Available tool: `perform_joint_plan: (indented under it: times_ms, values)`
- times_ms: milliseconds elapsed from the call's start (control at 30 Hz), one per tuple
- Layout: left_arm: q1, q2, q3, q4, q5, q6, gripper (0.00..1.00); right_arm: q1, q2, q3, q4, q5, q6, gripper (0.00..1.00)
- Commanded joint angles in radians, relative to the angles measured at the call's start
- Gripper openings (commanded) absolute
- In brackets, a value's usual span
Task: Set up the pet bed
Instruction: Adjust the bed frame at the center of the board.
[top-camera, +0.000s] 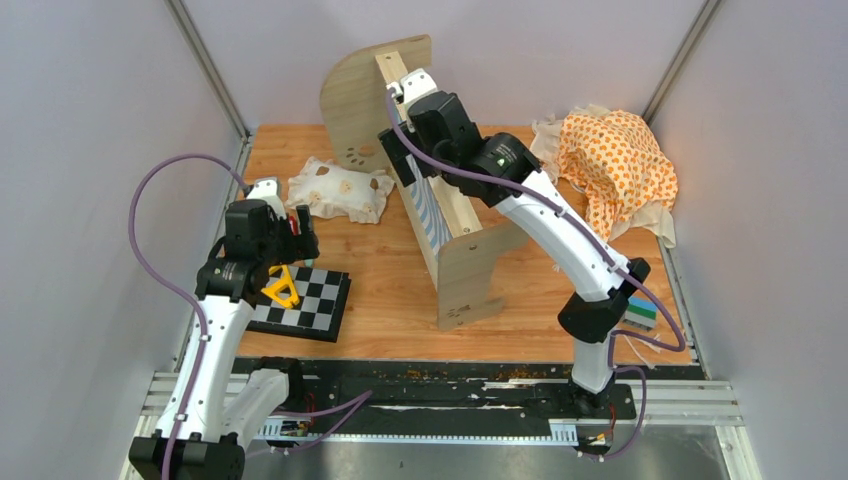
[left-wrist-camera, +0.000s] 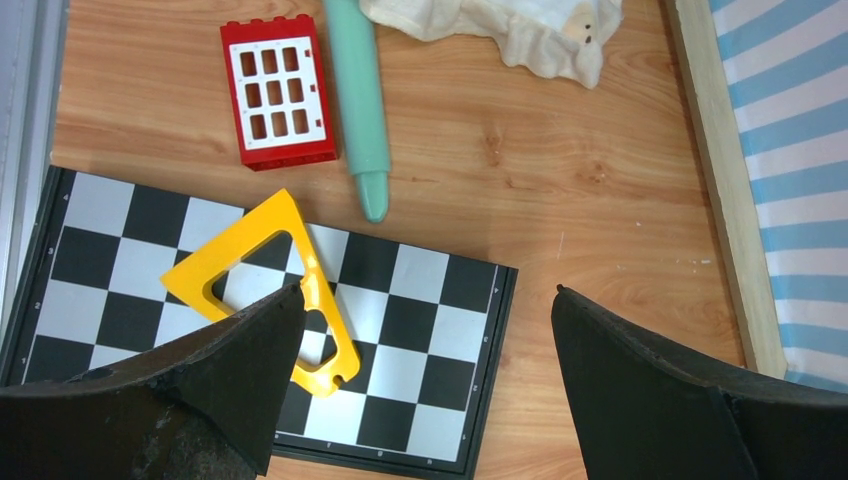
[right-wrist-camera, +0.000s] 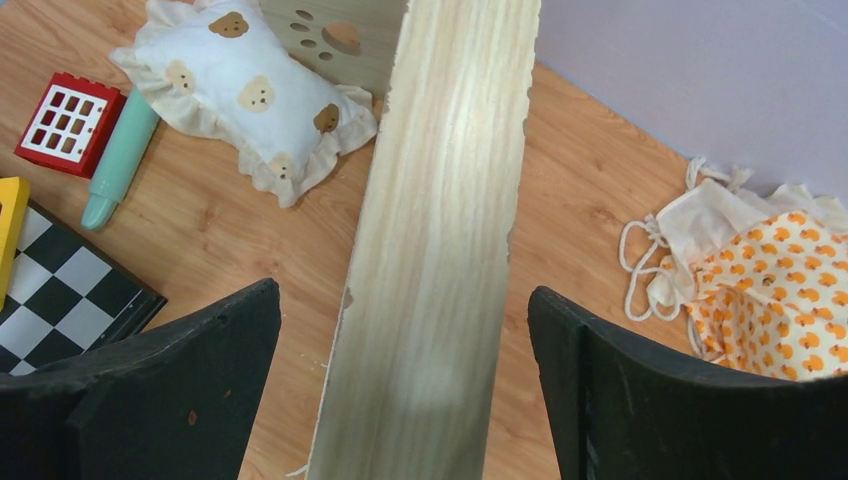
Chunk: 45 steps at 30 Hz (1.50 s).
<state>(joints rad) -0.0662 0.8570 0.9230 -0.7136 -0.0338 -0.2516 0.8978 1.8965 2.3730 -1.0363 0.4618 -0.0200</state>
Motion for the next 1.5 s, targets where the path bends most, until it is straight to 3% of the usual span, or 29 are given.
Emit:
perform_joint_plan:
  times_ms: [0, 167, 433, 667, 767, 867, 1033, 1200, 1333, 1467]
  values:
    - [-0.002, 0.003, -0.001, 0.033, 0.014, 0.018, 1.0, -0.035, -0.009, 0.028, -0.036, -0.091, 0.077, 0.92]
    - [-0.002, 0.006, -0.003, 0.034, 0.018, 0.018, 1.0, -0.054, -0.003, 0.033, -0.051, -0.14, 0.092, 0.81]
    - [-0.001, 0.015, -0.003, 0.036, 0.027, 0.02, 1.0, -0.056, 0.044, 0.075, -0.082, -0.136, 0.079, 0.75]
    - [-0.001, 0.021, -0.003, 0.036, 0.028, 0.023, 1.0, -0.076, 0.042, 0.086, -0.081, -0.111, 0.084, 0.38]
    - [-0.002, 0.024, -0.003, 0.038, 0.028, 0.023, 1.0, -0.165, -0.015, 0.035, -0.061, -0.245, 0.134, 0.19]
    - [-0.002, 0.028, -0.002, 0.039, 0.046, 0.025, 1.0, -0.311, -0.121, -0.135, 0.04, -0.47, 0.211, 0.0]
    - [-0.002, 0.035, 0.014, 0.053, 0.079, 0.012, 1.0, -0.566, -0.254, -0.433, 0.241, -0.83, 0.32, 0.0]
    - [-0.002, 0.064, 0.041, 0.135, 0.207, -0.08, 1.0, -0.755, -0.285, -0.642, 0.416, -1.103, 0.417, 0.0]
    - [-0.015, 0.105, 0.027, 0.289, 0.271, -0.173, 1.0, -0.822, -0.276, -0.683, 0.441, -1.13, 0.406, 0.0]
    - [-0.1, 0.201, 0.026, 0.423, 0.264, -0.26, 1.0, -0.875, -0.273, -0.732, 0.458, -1.147, 0.399, 0.0]
